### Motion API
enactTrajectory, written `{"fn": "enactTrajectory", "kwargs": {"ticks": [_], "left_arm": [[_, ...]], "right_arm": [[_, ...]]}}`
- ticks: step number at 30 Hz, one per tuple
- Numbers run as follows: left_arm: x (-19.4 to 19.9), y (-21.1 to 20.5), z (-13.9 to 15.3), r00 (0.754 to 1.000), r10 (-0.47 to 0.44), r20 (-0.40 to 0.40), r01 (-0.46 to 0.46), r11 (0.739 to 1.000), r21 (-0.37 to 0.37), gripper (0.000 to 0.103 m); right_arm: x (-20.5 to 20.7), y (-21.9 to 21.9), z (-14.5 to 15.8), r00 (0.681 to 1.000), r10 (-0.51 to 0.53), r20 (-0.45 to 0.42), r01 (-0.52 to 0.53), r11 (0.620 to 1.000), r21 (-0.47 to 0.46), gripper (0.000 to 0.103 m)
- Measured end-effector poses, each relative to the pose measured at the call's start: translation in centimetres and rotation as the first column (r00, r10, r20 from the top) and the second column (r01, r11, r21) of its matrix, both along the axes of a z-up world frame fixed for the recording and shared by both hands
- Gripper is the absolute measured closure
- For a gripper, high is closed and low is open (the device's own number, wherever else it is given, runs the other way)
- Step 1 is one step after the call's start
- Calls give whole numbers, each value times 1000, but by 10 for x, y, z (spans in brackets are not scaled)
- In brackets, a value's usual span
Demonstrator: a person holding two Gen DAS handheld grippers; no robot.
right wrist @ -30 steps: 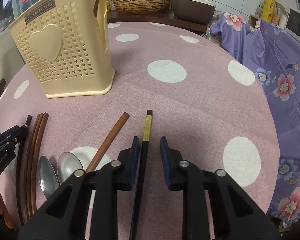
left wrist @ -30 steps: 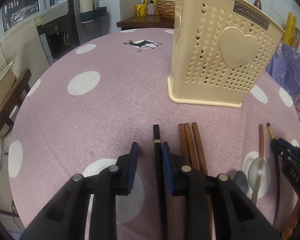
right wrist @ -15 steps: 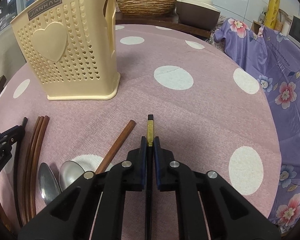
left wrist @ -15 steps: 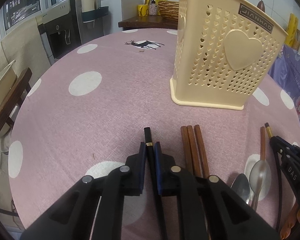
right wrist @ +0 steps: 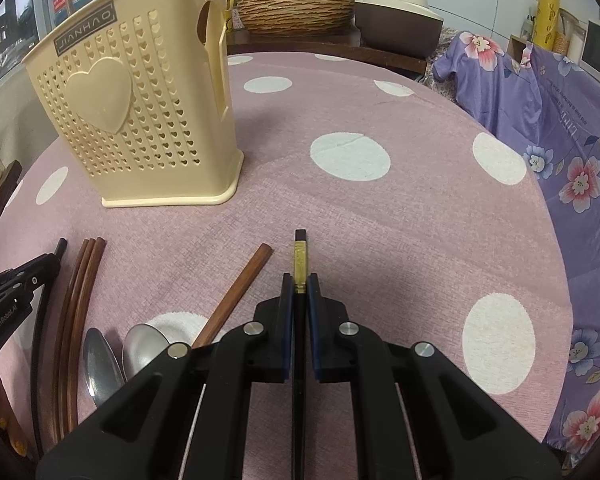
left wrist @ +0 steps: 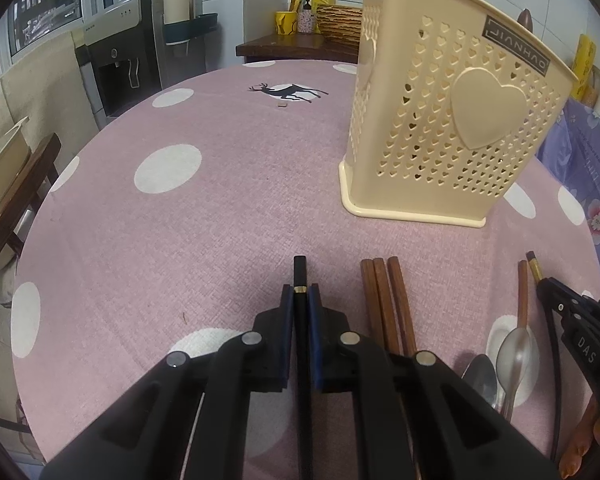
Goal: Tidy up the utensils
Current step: 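Lift both black chopsticks and carry them toward the beige holder, then lower both black chopsticks into the holder and open both tools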
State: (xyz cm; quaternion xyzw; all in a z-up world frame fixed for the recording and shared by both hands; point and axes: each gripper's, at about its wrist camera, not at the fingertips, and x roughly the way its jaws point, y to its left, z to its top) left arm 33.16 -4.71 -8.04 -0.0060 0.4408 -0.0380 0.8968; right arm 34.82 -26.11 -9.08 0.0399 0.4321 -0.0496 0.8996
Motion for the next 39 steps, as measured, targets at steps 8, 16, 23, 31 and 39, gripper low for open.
{"fn": "enactTrajectory", "kwargs": {"ticks": [8, 16, 23, 31, 39], "left_arm": [[0, 7, 8, 1000, 4, 14, -4, 999, -49, 94], [-17, 15, 55, 991, -20, 133, 36, 992, -122, 94], [-37, 24, 110, 962, -25, 272, 67, 987, -146, 94], [-48, 32, 152, 927, -15, 374, 77, 986, -151, 94], [-42, 38, 157, 923, -6, 384, 70, 986, -154, 94]], "right_arm": [[-9, -1, 12, 998, 13, 63, -15, 999, 35, 95], [-27, -5, 52, 981, 46, 191, -60, 996, 67, 96], [-53, -9, 106, 938, 91, 334, -116, 992, 54, 96], [-73, -18, 154, 897, 118, 425, -150, 988, 43, 96], [-70, -15, 162, 889, 135, 438, -157, 987, 15, 96]]}}
